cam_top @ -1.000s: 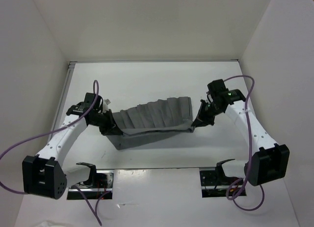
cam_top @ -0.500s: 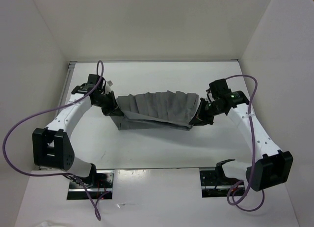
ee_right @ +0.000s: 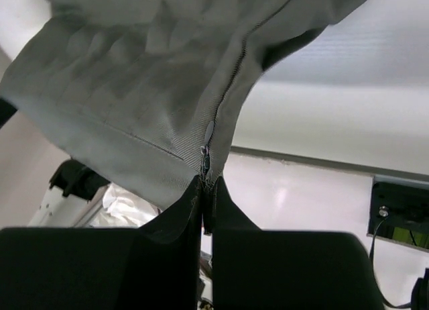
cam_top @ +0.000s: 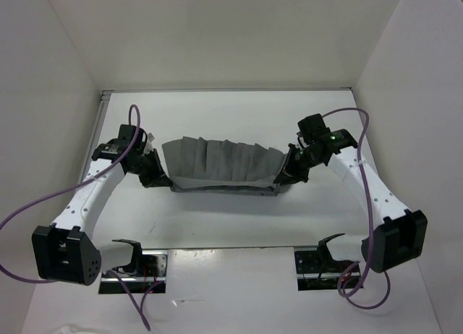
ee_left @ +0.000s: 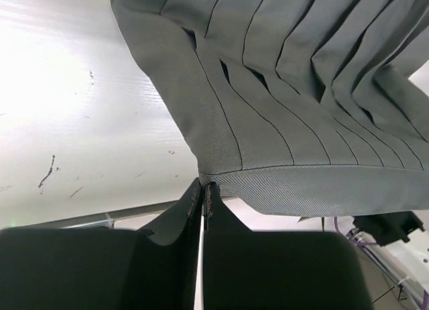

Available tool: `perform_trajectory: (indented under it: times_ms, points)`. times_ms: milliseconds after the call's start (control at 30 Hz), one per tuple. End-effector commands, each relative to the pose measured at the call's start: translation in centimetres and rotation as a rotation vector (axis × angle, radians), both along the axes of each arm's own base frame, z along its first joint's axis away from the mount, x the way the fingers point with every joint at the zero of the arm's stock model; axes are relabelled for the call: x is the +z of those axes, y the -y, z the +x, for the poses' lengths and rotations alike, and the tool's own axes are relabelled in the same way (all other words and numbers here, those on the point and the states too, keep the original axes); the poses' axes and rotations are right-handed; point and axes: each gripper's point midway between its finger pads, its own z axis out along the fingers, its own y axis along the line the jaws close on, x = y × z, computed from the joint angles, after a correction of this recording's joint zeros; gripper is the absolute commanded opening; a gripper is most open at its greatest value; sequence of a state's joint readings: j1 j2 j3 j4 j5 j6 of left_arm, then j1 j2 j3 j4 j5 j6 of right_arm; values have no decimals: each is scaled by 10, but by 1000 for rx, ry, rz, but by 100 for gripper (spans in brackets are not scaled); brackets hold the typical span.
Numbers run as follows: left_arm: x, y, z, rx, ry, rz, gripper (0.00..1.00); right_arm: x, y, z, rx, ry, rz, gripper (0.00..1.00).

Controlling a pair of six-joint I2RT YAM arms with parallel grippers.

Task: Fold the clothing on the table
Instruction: Fold the skirt

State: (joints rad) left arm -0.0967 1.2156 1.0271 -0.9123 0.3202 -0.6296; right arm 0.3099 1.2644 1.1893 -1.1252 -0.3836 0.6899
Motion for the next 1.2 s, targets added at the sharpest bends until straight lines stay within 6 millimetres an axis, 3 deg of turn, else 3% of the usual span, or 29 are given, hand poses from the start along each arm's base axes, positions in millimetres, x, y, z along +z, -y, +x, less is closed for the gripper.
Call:
perform_trajectory:
  times_ms: [0, 67, 267, 467, 533, 700, 767, 800, 833, 900, 967, 1000, 1033, 1067, 1100, 1167]
  points:
    - [5, -13, 25, 76, 50, 42, 0, -2, 3, 38, -51, 82, -48, 0]
    - [8, -10, 38, 82, 70, 27, 0, -5, 4, 55, -70, 92, -66, 0]
    - [16, -6, 102, 108, 154, 14, 0, -23, 14, 95, -86, 117, -107, 0]
    - [-14, -3, 149, 108, 115, 19, 0, -24, 19, 135, -110, 182, -142, 0]
    - [-11, -1, 165, 108, 133, 17, 0, -32, 19, 147, -105, 180, -159, 0]
    - [-32, -3, 207, 113, 138, 45, 3, -52, 23, 169, -125, 158, -176, 5]
    - [-34, 2, 230, 105, 168, 25, 9, -62, 31, 182, -173, 145, -184, 9]
    - [-34, 2, 239, 105, 187, 22, 16, -62, 33, 189, -184, 166, -200, 15]
    - [-39, 3, 251, 106, 208, 19, 39, -63, 37, 201, -228, 178, -202, 38]
    - [-27, 1, 272, 141, 255, 27, 54, -56, 43, 219, -283, 226, -227, 46]
    - [-4, -4, 293, 164, 349, 44, 70, -48, 63, 237, -385, 292, -320, 49]
    - [-2, -10, 298, 190, 361, 43, 74, -37, 72, 241, -417, 335, -354, 51]
    - [27, -12, 305, 205, 441, 47, 77, -22, 86, 244, -474, 389, -404, 54]
    - [36, -15, 304, 214, 461, 53, 79, -19, 92, 241, -469, 394, -436, 68]
    - [55, -17, 302, 225, 500, 58, 80, -19, 96, 238, -458, 389, -461, 68]
    - [70, -24, 298, 232, 531, 94, 81, -24, 99, 218, -396, 336, -513, 68]
